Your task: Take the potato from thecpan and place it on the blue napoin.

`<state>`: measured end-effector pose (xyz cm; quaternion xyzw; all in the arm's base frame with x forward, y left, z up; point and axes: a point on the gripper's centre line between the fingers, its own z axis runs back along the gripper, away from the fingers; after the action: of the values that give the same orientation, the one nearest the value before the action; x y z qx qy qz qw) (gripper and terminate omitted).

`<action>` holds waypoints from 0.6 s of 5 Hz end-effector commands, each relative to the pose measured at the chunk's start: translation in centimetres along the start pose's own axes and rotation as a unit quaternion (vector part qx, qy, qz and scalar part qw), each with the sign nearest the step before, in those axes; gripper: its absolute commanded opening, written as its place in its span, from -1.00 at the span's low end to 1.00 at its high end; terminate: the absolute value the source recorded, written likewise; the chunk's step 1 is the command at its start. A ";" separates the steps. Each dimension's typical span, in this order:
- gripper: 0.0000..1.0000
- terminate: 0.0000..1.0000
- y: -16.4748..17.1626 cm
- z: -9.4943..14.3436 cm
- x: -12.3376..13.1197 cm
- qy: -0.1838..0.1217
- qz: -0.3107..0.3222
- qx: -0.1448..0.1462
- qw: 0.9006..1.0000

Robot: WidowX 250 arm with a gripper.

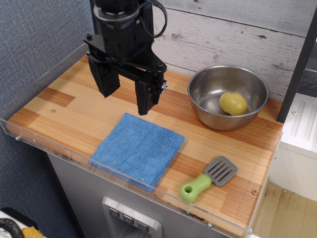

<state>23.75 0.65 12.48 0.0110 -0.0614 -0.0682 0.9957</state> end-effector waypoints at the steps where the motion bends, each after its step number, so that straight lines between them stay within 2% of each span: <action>1: 1.00 -1.00 0.0 0.0 0.0 0.000 0.000 0.000 1.000; 3: 1.00 -1.00 -2.0 -1.0 6.2 -0.005 -0.028 -0.050 0.998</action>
<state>29.59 -2.14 10.85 -0.0450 -0.0381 -0.0932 0.9939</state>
